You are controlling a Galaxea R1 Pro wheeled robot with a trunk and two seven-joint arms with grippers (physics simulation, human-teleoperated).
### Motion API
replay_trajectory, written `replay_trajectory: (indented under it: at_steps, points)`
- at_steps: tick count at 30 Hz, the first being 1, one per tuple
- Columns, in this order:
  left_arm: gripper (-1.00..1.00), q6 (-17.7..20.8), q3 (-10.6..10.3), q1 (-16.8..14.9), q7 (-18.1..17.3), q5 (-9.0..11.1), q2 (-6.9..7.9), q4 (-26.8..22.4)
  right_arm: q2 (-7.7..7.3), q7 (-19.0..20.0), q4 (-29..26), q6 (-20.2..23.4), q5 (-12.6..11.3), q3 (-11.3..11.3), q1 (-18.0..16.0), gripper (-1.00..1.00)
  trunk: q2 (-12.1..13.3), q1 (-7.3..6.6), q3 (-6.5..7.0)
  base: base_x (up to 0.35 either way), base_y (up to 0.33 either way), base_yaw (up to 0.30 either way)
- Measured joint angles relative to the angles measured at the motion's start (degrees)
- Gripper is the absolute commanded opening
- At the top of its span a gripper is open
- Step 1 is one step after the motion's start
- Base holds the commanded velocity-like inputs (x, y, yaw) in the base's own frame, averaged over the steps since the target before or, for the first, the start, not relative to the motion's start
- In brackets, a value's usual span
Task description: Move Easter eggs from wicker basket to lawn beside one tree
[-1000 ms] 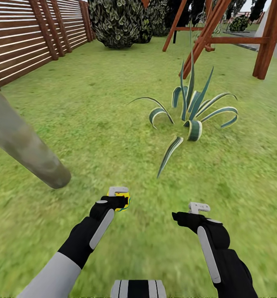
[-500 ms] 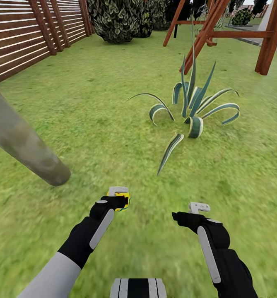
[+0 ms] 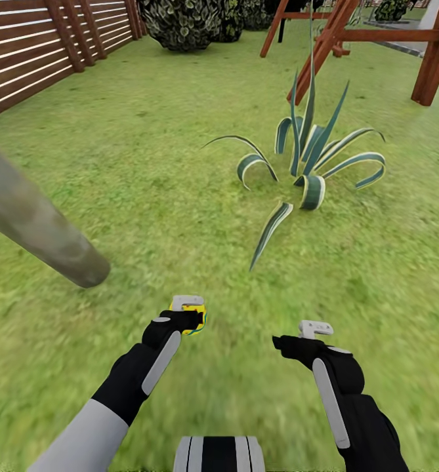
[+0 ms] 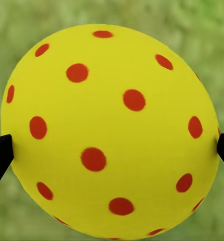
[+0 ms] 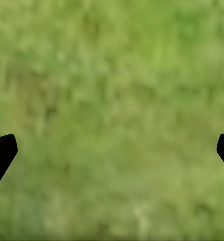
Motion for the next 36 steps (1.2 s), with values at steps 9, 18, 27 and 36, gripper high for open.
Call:
replay_trajectory:
  at_steps: [9, 18, 27, 36]
  points:
    - [-1.00, -0.01, 0.00, 0.00, 0.01, -0.01, 0.00, 0.00, 0.00, 0.00, 0.00, 0.00, 0.00, 0.01, 0.00, 1.00, -0.11, 0.20, -1.78, 0.000, 0.000, 0.000]
    - [-1.00, -0.01, 0.01, 0.00, -0.05, 0.00, 0.01, 0.02, 0.00, -0.01, 0.00, 0.00, 0.00, 0.09, 0.00, 1.00, -0.17, 0.33, -2.88, 0.000, 0.000, 0.000]
    - [-1.00, -0.47, 0.00, 0.00, -0.02, -0.01, 0.05, 0.02, 0.01, 0.01, 0.00, 0.00, -0.01, 0.29, 0.00, 1.00, -0.26, 0.49, -4.21, 0.000, 0.000, 0.000]
    - [-1.00, -1.46, 0.00, 0.00, 0.00, 0.00, 0.32, 0.08, 0.01, 0.01, 0.00, 0.00, 0.00, 0.34, 0.00, 1.00, -0.31, 0.59, -5.10, 0.000, 0.000, 0.000]
